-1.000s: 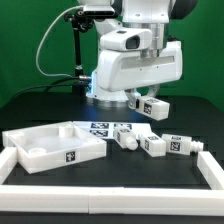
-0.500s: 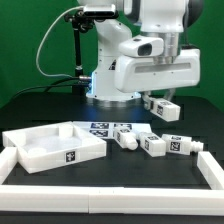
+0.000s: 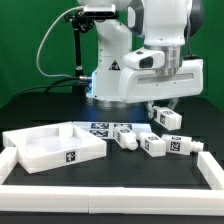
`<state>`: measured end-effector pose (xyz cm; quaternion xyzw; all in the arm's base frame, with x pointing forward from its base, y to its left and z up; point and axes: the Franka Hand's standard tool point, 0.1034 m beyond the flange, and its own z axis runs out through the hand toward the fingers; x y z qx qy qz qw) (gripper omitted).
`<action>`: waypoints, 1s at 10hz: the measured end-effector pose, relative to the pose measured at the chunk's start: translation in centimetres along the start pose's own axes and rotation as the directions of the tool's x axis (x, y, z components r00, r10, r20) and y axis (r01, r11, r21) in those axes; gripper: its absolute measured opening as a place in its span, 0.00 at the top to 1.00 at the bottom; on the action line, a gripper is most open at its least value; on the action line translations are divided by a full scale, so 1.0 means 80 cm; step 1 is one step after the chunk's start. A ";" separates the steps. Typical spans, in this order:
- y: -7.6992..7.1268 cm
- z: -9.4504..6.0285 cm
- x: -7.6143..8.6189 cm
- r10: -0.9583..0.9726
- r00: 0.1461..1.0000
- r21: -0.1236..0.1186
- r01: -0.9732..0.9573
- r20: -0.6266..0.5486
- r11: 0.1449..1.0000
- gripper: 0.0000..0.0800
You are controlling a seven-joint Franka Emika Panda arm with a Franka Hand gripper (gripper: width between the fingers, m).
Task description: Assemble one leg
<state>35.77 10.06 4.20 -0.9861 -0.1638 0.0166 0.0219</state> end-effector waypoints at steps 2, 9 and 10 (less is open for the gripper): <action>-0.025 0.020 -0.007 -0.004 1.000 0.011 0.004 -0.009 1.000 0.64; -0.015 0.020 -0.009 -0.048 0.998 0.015 0.048 0.036 0.999 0.23; 0.008 -0.001 0.001 -0.055 0.997 0.011 0.054 0.048 0.998 0.20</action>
Offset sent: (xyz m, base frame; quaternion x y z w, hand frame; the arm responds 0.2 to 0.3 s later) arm -0.0071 0.0125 -0.0268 -0.0108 0.0301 0.0179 0.9993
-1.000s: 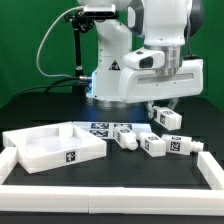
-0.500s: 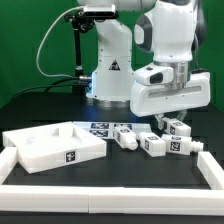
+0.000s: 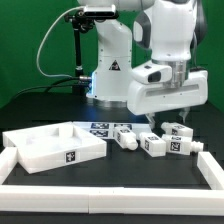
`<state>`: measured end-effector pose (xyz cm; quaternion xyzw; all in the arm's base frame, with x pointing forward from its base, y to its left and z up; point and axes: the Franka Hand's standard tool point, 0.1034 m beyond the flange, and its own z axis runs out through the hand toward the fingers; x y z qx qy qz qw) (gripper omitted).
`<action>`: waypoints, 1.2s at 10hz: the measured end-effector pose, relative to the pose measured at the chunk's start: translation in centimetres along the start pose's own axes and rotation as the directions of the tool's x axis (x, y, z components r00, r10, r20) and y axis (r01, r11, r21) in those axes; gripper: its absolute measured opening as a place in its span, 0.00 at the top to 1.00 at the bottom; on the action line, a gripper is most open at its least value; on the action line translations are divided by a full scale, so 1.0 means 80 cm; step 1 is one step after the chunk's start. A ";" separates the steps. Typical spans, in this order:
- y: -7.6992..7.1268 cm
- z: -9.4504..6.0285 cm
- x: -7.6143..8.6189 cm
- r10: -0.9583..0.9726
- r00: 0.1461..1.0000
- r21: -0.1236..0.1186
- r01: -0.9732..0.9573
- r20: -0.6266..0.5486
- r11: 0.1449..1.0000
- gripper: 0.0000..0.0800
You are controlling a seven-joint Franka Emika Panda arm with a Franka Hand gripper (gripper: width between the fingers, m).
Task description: Assemble one leg
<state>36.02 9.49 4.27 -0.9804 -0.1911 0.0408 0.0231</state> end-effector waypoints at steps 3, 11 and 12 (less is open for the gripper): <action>0.030 -0.027 0.026 -0.002 0.999 0.013 0.002 0.039 1.000 0.19; 0.039 -0.036 0.076 -0.189 0.982 -0.022 0.189 -0.019 0.982 0.19; 0.038 -0.035 0.076 -0.192 0.981 -0.022 0.191 -0.019 0.981 0.19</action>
Offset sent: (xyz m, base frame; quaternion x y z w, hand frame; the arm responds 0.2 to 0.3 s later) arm 0.0000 0.0000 0.0000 0.0000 0.0000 0.0000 1.0000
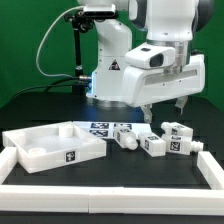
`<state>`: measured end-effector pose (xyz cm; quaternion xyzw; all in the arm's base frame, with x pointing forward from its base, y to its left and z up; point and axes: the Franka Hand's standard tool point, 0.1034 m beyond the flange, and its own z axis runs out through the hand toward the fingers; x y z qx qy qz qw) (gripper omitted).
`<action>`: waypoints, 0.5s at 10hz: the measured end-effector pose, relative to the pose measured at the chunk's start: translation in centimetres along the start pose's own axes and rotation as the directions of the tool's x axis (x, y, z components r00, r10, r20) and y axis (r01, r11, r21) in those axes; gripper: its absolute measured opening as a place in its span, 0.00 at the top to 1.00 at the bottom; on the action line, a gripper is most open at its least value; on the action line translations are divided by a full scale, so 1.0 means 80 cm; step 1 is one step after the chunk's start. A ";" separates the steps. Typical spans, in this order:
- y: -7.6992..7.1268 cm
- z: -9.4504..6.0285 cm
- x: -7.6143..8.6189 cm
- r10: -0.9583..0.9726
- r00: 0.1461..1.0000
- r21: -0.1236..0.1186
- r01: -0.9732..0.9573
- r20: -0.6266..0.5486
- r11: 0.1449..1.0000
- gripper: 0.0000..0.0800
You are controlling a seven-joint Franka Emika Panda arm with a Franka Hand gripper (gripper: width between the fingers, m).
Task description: Assemble one leg
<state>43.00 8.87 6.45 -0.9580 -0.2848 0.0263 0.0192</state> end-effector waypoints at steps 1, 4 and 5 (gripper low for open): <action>0.000 0.000 0.000 0.000 1.000 0.000 0.000 0.001 1.000 0.19; 0.022 0.015 -0.008 0.007 1.000 0.017 -0.007 0.012 1.000 0.19; 0.023 0.022 -0.006 0.009 1.000 0.017 -0.009 0.003 1.000 0.19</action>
Offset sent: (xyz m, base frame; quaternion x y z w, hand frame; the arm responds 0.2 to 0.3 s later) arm 0.0159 -0.0171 -0.0145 0.0238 0.0064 -0.0022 0.9997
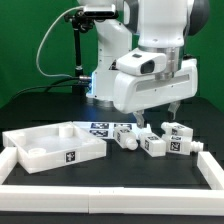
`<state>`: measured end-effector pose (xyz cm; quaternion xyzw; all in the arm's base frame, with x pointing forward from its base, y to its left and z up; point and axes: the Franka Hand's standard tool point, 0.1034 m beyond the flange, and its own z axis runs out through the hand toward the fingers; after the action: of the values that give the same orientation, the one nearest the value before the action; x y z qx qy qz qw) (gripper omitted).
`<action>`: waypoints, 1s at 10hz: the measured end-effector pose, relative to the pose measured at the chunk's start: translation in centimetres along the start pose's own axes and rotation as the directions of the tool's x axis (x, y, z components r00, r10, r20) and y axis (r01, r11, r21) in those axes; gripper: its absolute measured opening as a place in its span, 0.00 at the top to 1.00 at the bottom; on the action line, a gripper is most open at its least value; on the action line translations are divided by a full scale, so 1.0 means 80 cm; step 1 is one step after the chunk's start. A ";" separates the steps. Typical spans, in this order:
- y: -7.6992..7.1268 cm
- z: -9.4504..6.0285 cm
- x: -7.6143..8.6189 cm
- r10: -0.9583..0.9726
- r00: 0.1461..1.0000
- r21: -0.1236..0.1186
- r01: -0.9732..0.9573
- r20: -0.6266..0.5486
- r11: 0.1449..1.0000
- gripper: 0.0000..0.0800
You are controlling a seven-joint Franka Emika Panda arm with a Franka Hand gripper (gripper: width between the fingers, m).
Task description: Assemble one leg
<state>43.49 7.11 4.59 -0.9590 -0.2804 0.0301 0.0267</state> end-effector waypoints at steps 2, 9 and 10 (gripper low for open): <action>0.001 0.021 -0.003 -0.011 1.000 0.005 0.011 -0.010 1.000 0.19; 0.002 0.047 -0.015 -0.044 0.999 0.020 0.044 0.002 0.999 0.33; 0.002 0.047 -0.015 -0.044 0.999 0.020 0.044 0.002 0.999 0.50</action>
Offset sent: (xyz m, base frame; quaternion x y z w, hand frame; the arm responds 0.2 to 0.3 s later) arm -0.0021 0.0012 -0.0196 0.0258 0.0199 -0.0181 0.9993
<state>42.29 6.50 0.85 -0.9523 -0.3011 0.0337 0.0365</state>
